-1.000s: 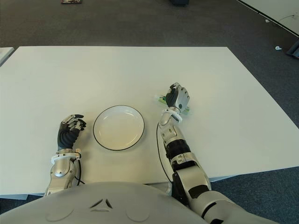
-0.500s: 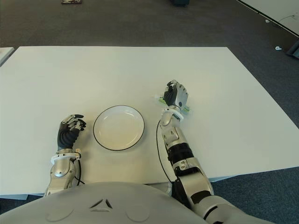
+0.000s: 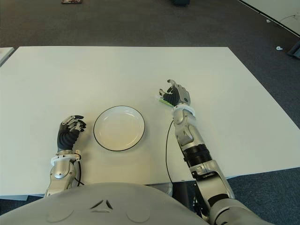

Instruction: Put the toothpaste on the table into the plate.

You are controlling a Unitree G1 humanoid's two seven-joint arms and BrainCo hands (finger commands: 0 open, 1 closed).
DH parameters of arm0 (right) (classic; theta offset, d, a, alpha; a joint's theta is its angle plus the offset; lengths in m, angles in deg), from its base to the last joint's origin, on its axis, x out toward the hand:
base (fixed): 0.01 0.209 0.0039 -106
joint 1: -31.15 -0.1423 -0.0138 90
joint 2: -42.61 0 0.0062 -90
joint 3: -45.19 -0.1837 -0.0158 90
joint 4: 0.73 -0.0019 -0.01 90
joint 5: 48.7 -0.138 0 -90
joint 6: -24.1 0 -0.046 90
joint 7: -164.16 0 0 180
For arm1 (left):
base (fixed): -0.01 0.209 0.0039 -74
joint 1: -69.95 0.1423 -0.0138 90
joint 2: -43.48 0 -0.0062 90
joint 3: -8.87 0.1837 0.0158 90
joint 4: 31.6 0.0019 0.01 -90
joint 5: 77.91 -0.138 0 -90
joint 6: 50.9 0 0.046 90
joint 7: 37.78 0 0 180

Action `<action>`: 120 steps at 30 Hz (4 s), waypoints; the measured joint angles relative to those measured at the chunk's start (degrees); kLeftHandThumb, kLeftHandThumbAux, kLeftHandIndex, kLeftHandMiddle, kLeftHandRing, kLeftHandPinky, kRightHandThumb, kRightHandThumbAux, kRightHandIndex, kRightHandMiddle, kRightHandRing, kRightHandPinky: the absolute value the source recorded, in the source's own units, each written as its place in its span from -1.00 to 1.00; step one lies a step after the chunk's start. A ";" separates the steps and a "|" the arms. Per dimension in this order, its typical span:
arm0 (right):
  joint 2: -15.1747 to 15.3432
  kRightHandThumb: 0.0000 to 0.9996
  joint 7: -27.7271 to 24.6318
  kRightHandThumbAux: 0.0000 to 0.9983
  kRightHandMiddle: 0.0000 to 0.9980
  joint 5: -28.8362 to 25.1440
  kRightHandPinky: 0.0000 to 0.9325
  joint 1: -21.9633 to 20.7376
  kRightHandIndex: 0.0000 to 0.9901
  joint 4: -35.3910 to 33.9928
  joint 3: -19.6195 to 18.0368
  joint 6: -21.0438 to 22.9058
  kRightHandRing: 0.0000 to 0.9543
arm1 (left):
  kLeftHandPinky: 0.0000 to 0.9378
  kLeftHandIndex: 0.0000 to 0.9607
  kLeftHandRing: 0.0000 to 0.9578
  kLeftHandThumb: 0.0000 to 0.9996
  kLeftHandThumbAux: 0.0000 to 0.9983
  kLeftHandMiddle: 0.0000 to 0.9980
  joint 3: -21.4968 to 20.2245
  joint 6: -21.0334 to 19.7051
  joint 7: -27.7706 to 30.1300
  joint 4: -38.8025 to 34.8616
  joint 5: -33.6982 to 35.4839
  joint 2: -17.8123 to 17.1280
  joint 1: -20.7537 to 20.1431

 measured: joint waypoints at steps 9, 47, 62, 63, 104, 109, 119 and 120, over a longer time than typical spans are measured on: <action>4.21 -0.17 -17.24 -0.66 -1.00 6.02 -1.00 -1.29 -1.00 -3.69 5.23 8.87 -1.00 | 0.21 -0.10 0.23 0.40 0.44 0.20 0.03 -0.09 0.00 0.82 -0.01 -0.02 0.19; 4.25 -0.11 -13.48 -0.76 -1.00 10.02 -1.00 -11.78 -1.00 20.91 9.78 1.04 -1.00 | 0.24 -0.11 0.26 0.39 0.44 0.22 0.15 -1.19 0.01 -0.94 -0.28 -0.14 1.93; 0.09 0.00 -6.24 -0.74 -1.00 10.50 -1.00 -18.87 -1.00 35.54 11.96 -1.27 -1.00 | 0.24 -0.10 0.25 0.40 0.44 0.21 0.20 -3.16 0.01 -3.09 -1.03 0.12 2.96; -0.17 0.02 -6.01 -0.74 -1.00 10.58 -1.00 -19.24 -1.00 36.11 12.15 -1.28 -1.00 | 0.23 -0.10 0.24 0.40 0.44 0.21 0.20 -3.36 0.00 -3.35 -1.09 0.17 3.16; -4.60 0.28 -2.47 -0.61 -1.00 19.80 -1.00 -19.45 -1.00 38.01 23.53 4.62 -1.00 | 0.19 -0.11 0.21 0.40 0.44 0.17 0.13 -5.15 -0.04 -5.73 -1.35 1.53 4.58; -3.11 0.27 -3.40 -0.63 -1.00 20.16 -1.00 -17.90 -1.00 34.17 23.48 4.79 -1.00 | 0.19 -0.11 0.21 0.40 0.44 0.18 0.15 -5.15 -0.04 -5.73 -1.36 1.51 4.51; -0.17 0.25 -4.96 -0.65 -1.00 20.69 -1.00 -13.79 -1.00 26.10 22.81 4.84 -1.00 | 0.19 -0.11 0.21 0.40 0.44 0.18 0.16 -5.13 -0.18 -5.74 -1.70 1.53 4.44; 0.04 0.26 -5.30 -0.64 -1.00 20.78 -1.00 -13.43 -1.00 25.41 22.75 4.84 -1.00 | 0.17 -0.11 0.20 0.40 0.44 0.17 0.16 -5.13 -0.31 -5.74 -1.83 1.53 4.44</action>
